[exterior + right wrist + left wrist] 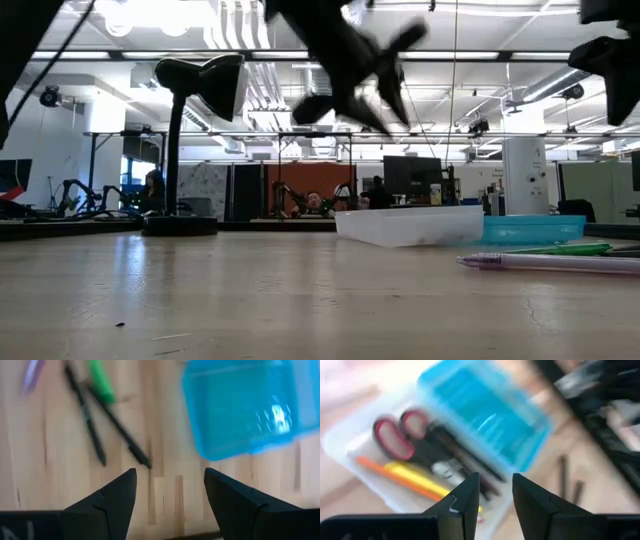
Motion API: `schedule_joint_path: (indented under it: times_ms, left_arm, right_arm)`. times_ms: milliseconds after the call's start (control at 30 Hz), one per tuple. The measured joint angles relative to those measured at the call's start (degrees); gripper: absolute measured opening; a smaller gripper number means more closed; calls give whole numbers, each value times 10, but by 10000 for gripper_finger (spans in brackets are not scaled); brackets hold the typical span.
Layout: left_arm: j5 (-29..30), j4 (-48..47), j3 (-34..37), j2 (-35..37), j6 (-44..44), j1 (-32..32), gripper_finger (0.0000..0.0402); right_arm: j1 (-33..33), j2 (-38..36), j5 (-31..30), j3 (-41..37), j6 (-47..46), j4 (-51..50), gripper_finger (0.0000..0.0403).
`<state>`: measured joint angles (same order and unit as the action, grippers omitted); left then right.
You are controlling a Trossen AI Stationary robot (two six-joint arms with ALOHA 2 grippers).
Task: Pick & place school supplies into a supply box
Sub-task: Put the black pen into the blue supply box
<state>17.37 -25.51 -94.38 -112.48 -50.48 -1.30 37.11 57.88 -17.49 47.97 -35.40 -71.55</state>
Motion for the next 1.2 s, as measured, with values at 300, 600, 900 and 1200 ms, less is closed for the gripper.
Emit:
schedule_joint_path:
  times_ms: [300,600,900,1200]
  left_arm:
    - [53,-11,0,40,-10,-89,101]
    - [96,-14,14,42,-97,-123,101]
    - [98,-12,18,42,-111,-125,101]
    - [98,-38,18,42,-111,-127,101]
  right_arm:
    - [32,69,37,-95,102,171,224]
    - [-21,171,56,-123,127,256,214]
    - [-101,264,118,-120,139,296,171]
    - [-122,277,123,-119,174,315,51]
